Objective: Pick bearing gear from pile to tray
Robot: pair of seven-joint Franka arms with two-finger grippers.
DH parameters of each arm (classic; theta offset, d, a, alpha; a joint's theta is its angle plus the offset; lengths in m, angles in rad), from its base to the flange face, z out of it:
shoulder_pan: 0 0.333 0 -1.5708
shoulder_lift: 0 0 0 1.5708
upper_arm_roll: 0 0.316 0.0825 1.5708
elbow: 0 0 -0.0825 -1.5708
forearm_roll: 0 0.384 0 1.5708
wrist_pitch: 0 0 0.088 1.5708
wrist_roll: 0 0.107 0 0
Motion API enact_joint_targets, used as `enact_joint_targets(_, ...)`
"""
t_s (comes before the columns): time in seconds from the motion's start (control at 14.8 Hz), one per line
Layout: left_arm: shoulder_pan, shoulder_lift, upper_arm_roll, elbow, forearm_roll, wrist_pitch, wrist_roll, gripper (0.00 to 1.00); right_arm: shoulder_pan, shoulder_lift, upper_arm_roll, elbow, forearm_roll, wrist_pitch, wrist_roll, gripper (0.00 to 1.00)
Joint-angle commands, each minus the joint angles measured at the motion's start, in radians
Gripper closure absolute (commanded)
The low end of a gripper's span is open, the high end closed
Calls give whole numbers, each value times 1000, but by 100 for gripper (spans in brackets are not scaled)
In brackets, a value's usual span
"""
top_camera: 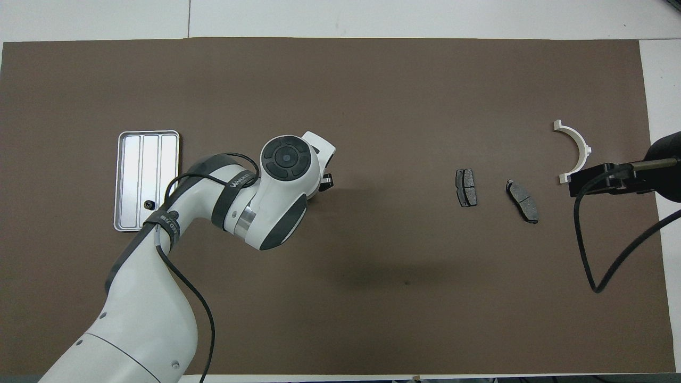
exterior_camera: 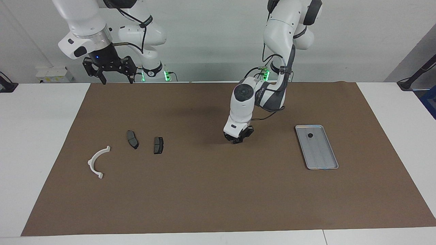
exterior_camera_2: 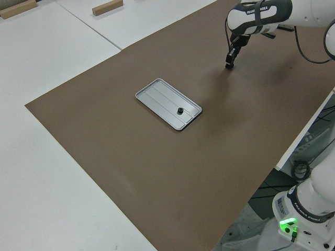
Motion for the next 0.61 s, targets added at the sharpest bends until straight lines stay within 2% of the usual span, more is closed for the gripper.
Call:
enact_joint_targets(0.0, 114, -117, -6, 16, -12, -148, 151, 100, -47, -1, 42, -5, 25, 8, 15, 0)
enact_joint_targets(0.2, 290, -239, -3, 9, -49, -310, 456, 100, -58, 19, 51, 6, 25, 6, 15, 0)
enact_joint_targets(0.34, 414, -262, -1, 9, -49, -338, 653, 100, -54, 31, 45, 8, 26, 6, 17, 0)
enact_joint_targets(0.41, 465, -263, 0, -3, -49, -326, 739, 100, -51, 31, 42, 8, 25, 6, 17, 0)
enact_joint_targets(0.47, 516, -283, -1, -64, -49, -276, 819, 100, -51, 31, 42, 8, 25, 6, 15, 0)
enact_joint_targets(0.54, 553, -302, -1, -128, -49, -174, 870, 100, -51, 31, 41, 8, 25, 6, 17, 0)
